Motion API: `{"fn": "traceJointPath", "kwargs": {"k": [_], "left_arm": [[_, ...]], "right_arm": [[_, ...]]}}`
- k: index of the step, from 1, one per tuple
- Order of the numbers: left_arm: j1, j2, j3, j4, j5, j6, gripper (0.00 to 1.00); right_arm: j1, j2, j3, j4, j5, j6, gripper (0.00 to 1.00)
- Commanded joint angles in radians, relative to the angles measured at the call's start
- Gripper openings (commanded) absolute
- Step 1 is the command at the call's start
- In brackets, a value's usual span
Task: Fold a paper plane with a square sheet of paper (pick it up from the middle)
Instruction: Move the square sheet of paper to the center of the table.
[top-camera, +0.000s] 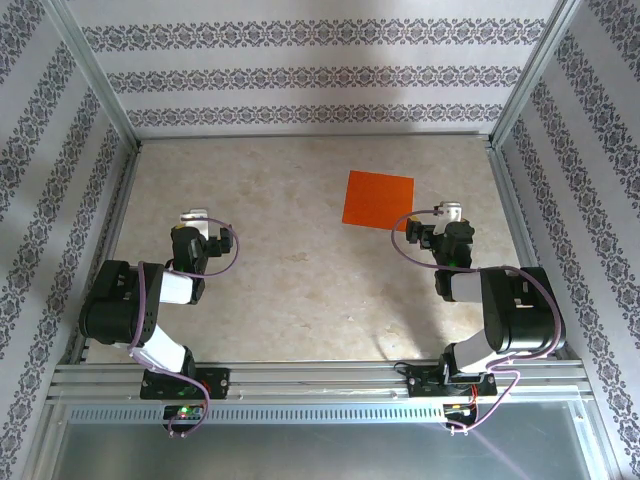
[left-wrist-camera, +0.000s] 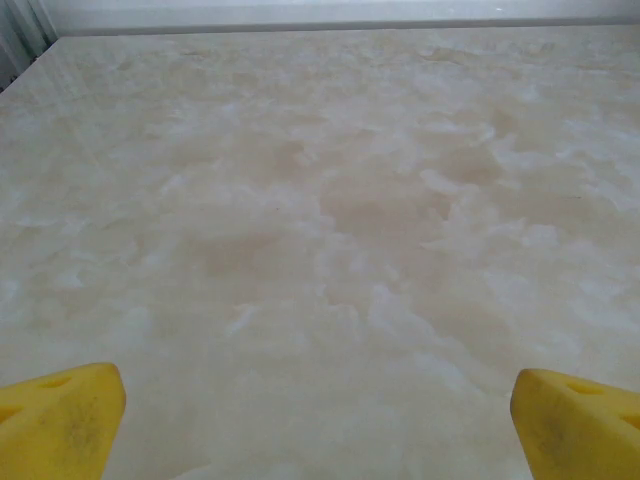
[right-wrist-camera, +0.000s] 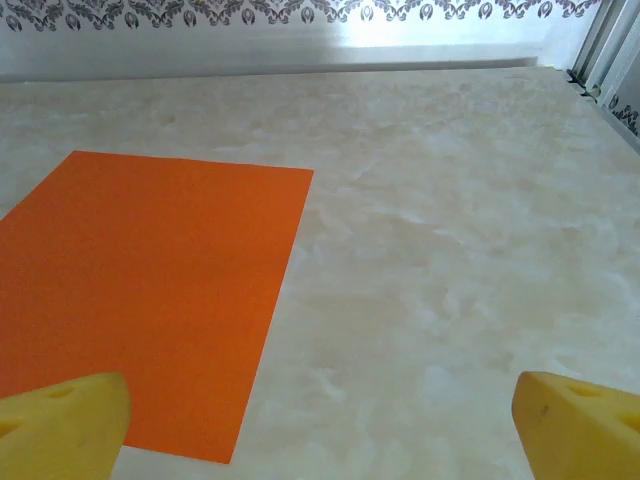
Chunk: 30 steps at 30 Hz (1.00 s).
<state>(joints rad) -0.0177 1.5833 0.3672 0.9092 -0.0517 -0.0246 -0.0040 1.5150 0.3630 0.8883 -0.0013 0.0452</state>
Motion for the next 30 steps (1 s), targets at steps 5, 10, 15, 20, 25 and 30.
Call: {"fn": "traceJointPath", "kwargs": {"k": [5,10,15,20,25,30], "left_arm": [[0.012,0.01,0.018,0.046,0.015,0.02,0.99],[0.012,0.01,0.018,0.046,0.018,0.018,0.99],[0.012,0.01,0.019,0.046,0.018,0.018,0.99],[0.012,0.009,0.019,0.045,0.016,0.018,0.99],[0.012,0.01,0.018,0.045,0.016,0.018,0.99],[0.012,-0.033,0.001,0.049,-0.018,0.006,0.99]], "right_arm": [[0.009,0.01,0.019,0.041,0.006,-0.013,0.98],[0.009,0.01,0.017,0.041,0.005,-0.011,0.98],[0.009,0.01,0.017,0.042,0.005,-0.01,0.98],[0.009,0.01,0.017,0.041,0.005,-0.01,0.98],[0.009,0.01,0.019,0.041,0.006,-0.014,0.98],[0.023,-0.051,0.035,-0.029,0.031,-0.021,0.98]]}}
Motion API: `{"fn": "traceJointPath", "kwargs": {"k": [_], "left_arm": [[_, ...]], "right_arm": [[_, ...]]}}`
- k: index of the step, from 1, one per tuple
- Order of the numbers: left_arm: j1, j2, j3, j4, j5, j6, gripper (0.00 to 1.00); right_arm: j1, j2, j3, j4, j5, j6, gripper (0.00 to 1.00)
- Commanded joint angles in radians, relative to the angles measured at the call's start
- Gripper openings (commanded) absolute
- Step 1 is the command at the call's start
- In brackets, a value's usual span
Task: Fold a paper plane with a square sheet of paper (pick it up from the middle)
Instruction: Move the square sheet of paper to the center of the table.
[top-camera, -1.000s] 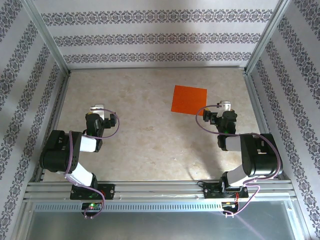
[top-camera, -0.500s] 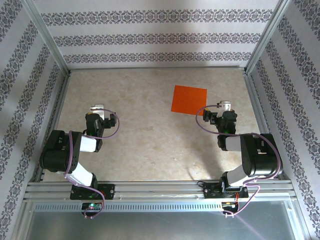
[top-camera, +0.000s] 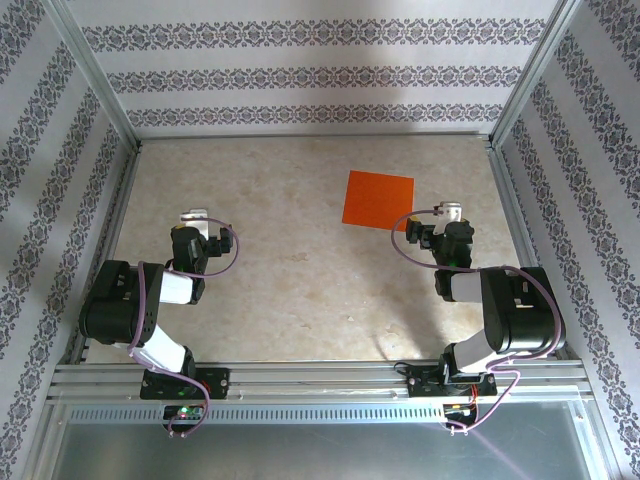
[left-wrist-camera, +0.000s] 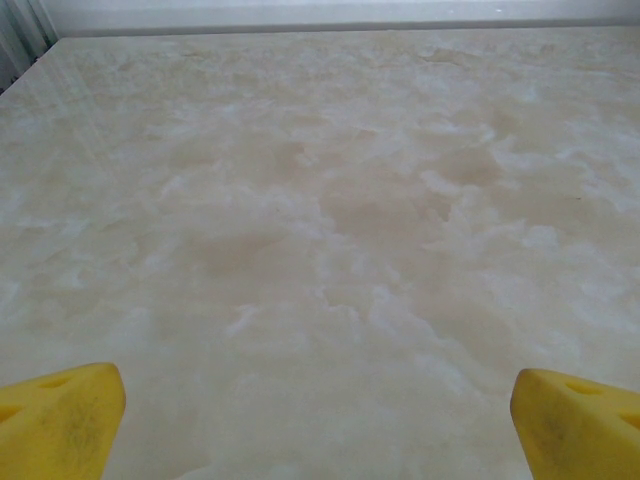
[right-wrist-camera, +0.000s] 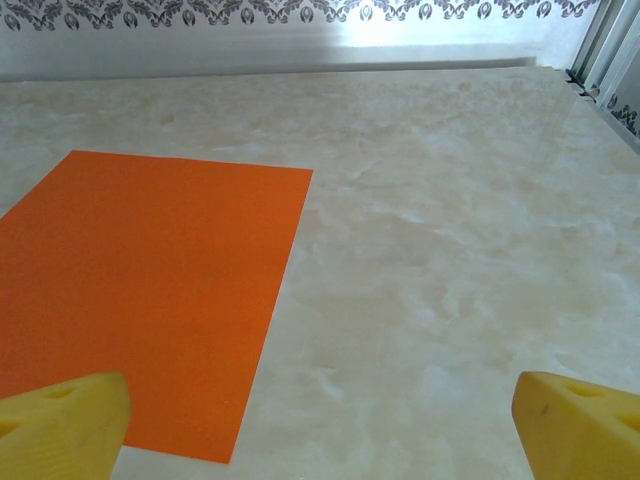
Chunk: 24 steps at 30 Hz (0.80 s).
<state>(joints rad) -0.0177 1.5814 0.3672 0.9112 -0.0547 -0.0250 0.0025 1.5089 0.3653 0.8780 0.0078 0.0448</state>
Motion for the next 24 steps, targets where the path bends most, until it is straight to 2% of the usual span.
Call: {"fn": "traceJointPath", "kwargs": {"k": [1,3,5,8,10,13,17,20,24], "left_arm": [[0.012,-0.063,0.004,0.011,-0.026,0.004,0.99],[0.012,-0.141,0.026,-0.098,-0.059,-0.008,0.99],[0.012,-0.213,0.066,-0.219,-0.12,-0.031,0.99],[0.012,-0.284,0.135,-0.366,-0.183,-0.107,0.99],[0.013,-0.321,0.198,-0.502,-0.181,-0.204,0.99],[0.013,-0.333,0.304,-0.698,-0.093,-0.326,0.99],[0.013,-0.313,0.351,-0.757,0.089,-0.44,0.99],[0.013,-0.293,0.369,-0.773,0.231,-0.473,1.0],[0.014,-0.259,0.368,-0.769,0.294,-0.518,1.0]], "right_arm": [[0.024,-0.085,0.05,-0.09,0.046,-0.022,0.98],[0.047,-0.169,0.136,-0.325,0.112,-0.004,0.98],[0.057,-0.212,0.231,-0.53,0.134,0.083,0.98],[0.063,-0.218,0.357,-0.75,0.092,0.255,0.98],[0.063,-0.196,0.422,-0.839,0.037,0.351,0.98],[0.063,-0.127,0.489,-0.855,-0.121,0.479,0.98],[0.069,0.033,0.608,-0.877,-0.333,0.596,0.98],[0.093,0.14,0.674,-0.901,-0.34,0.627,0.94],[0.13,0.248,0.759,-0.952,-0.266,0.642,0.93]]}}
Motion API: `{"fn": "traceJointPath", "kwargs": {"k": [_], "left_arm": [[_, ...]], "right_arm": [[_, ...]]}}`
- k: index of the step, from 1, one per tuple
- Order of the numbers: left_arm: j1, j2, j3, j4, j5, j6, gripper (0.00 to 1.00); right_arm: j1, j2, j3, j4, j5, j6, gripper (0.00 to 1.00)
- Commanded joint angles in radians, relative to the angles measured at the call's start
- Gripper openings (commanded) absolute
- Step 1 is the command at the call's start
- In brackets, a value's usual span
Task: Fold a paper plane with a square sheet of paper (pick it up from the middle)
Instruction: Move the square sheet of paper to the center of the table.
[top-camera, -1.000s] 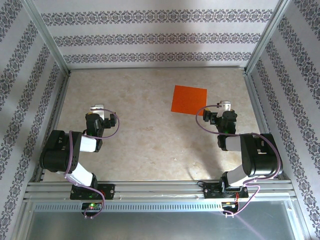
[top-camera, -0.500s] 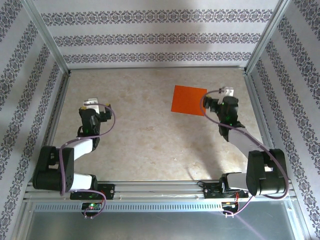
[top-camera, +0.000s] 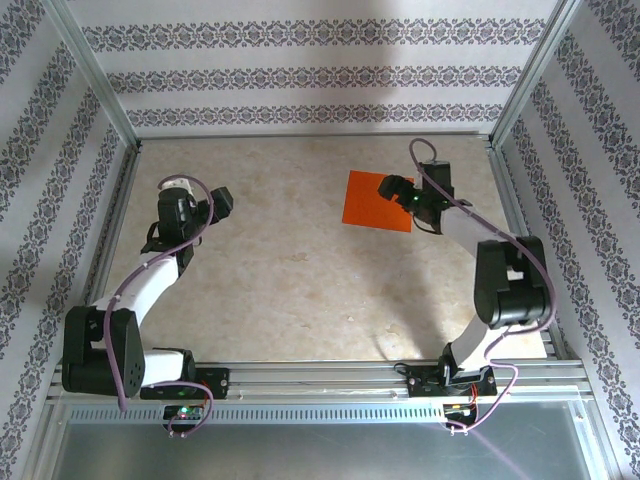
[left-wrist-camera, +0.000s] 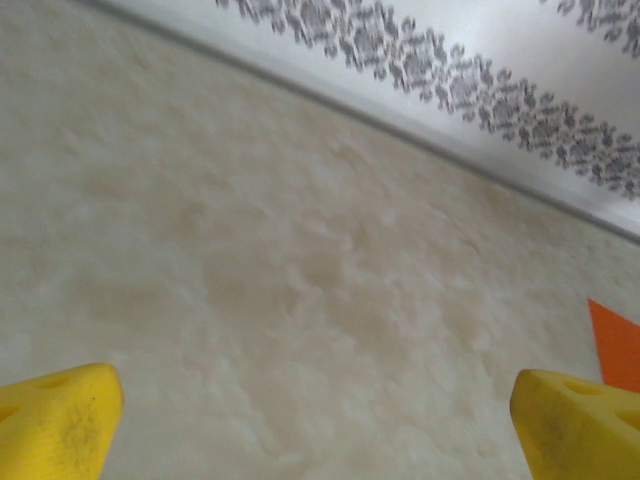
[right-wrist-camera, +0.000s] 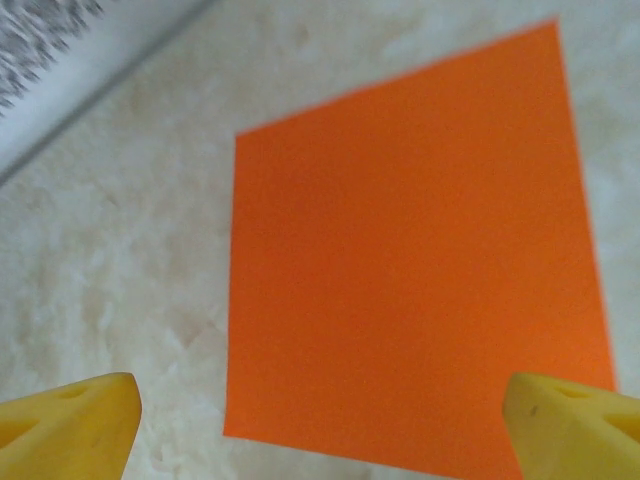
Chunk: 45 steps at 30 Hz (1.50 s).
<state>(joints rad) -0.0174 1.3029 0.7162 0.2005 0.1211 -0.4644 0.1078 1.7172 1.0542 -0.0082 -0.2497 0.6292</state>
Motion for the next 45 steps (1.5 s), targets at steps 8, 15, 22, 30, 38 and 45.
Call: {"fn": "traceJointPath", "kwargs": {"k": [8,15,22,30,38,45], "left_arm": [[0.012,0.063,0.018,-0.063,0.193,-0.099,1.0],[0.012,0.082,0.031,-0.093,0.212,-0.096,1.0],[0.012,0.104,0.037,-0.085,0.234,-0.101,1.0],[0.012,0.125,0.065,-0.092,0.303,-0.094,1.0],[0.011,0.161,0.143,-0.217,0.328,-0.079,1.0],[0.008,0.163,0.17,-0.293,0.347,-0.09,1.0]], "right_arm": [[0.081,0.241,0.252,-0.158,0.091,0.05,0.93],[0.095,0.362,0.379,-0.257,0.108,0.045,0.93],[0.119,0.374,0.376,-0.331,0.095,0.073,0.93],[0.207,0.298,0.246,-0.342,0.045,0.202,0.94],[0.419,0.235,0.156,-0.326,0.018,0.389,0.95],[0.563,0.193,0.114,-0.256,-0.078,0.56,0.95]]}}
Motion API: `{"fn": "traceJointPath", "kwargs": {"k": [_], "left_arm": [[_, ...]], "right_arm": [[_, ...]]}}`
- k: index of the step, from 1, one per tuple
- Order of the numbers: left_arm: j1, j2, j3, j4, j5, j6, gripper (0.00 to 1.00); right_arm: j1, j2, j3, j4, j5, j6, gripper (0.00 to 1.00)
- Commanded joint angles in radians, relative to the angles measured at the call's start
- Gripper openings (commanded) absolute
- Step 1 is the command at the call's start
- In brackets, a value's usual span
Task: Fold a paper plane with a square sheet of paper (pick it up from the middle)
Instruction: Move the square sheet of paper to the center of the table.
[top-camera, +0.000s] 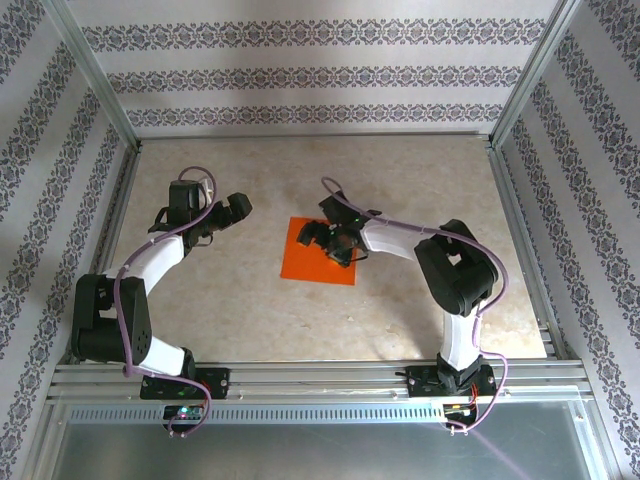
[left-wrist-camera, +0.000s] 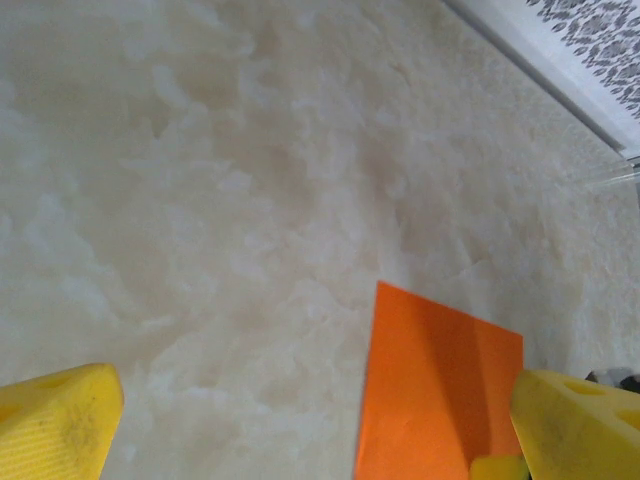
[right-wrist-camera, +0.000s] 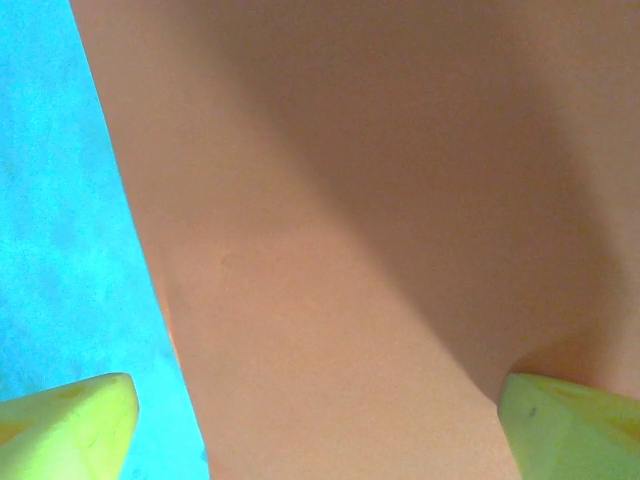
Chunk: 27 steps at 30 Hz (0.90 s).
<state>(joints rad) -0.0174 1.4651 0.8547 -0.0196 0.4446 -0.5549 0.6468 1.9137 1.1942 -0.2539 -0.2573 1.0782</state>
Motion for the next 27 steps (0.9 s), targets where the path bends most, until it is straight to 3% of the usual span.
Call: {"fn": "traceJointPath", "kwargs": {"k": [1,5,9,18,21,27], "left_arm": [[0.008,0.0,0.033,-0.083,0.021,-0.004,1.0],[-0.004,-0.009,0.049,-0.143,0.009,-0.02,1.0],[-0.067,0.005,0.107,-0.268,-0.039,-0.024,1.0],[-0.398,0.188,0.359,-0.646,-0.358,-0.017,1.0],[-0.492,0.267,0.439,-0.712,-0.388,-0.063,1.0],[-0.616,0.453,0.617,-0.814,-0.416,-0.107,0.99]], "right_arm": [[0.025,-0.007,-0.025,0.011,-0.088,0.119,0.94],[0.008,-0.079,0.011,0.043,-0.083,0.078,0.93],[-0.037,-0.214,-0.016,0.006,0.047,-0.049,0.96],[-0.265,-0.387,-0.206,-0.063,0.215,-0.285,0.98],[-0.308,-0.416,-0.236,-0.083,0.274,-0.35,0.98],[-0.374,-0.413,-0.272,-0.069,0.273,-0.391,0.98]]}}
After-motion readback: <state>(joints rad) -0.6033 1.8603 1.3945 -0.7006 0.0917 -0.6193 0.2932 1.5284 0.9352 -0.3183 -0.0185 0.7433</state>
